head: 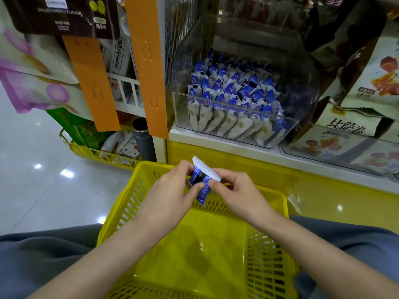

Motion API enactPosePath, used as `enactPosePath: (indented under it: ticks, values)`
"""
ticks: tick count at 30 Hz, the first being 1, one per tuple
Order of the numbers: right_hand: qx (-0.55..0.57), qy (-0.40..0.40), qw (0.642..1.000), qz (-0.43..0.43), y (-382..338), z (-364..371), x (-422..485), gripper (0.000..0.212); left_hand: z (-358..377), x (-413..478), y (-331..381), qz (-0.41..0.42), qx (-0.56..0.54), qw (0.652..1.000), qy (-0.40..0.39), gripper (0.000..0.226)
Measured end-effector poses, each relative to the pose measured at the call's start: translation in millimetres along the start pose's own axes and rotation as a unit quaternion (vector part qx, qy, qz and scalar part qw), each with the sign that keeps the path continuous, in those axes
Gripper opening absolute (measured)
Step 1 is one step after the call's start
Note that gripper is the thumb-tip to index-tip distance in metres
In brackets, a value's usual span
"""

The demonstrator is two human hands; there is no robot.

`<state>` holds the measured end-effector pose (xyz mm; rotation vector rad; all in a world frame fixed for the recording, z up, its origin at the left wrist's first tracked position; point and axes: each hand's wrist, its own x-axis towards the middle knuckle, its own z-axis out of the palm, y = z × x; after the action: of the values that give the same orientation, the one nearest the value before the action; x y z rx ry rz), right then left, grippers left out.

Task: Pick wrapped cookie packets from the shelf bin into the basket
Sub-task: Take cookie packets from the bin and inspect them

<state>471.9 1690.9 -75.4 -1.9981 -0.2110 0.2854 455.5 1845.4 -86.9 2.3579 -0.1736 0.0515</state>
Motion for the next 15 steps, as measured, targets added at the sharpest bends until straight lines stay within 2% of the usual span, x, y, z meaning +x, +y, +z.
enactPosePath:
  ticks: [7, 13, 15]
  values:
    - [-0.099, 0.014, 0.993, -0.068, 1.8, 8.7, -8.3, 0.021, 1.1, 3.2, 1.1, 0.022, 0.117, 0.993, -0.017, 0.020]
    - [-0.118, 0.025, 0.989, -0.082, 6.2, 14.9, -9.7, 0.018, 1.9, 9.6, -4.8, 0.021, 0.218, 0.974, -0.062, 0.025]
    - [-0.131, 0.025, 0.987, -0.091, 7.4, 15.2, -9.4, 0.016, 0.7, 10.6, -7.5, 0.037, 0.244, 0.967, -0.068, 0.019]
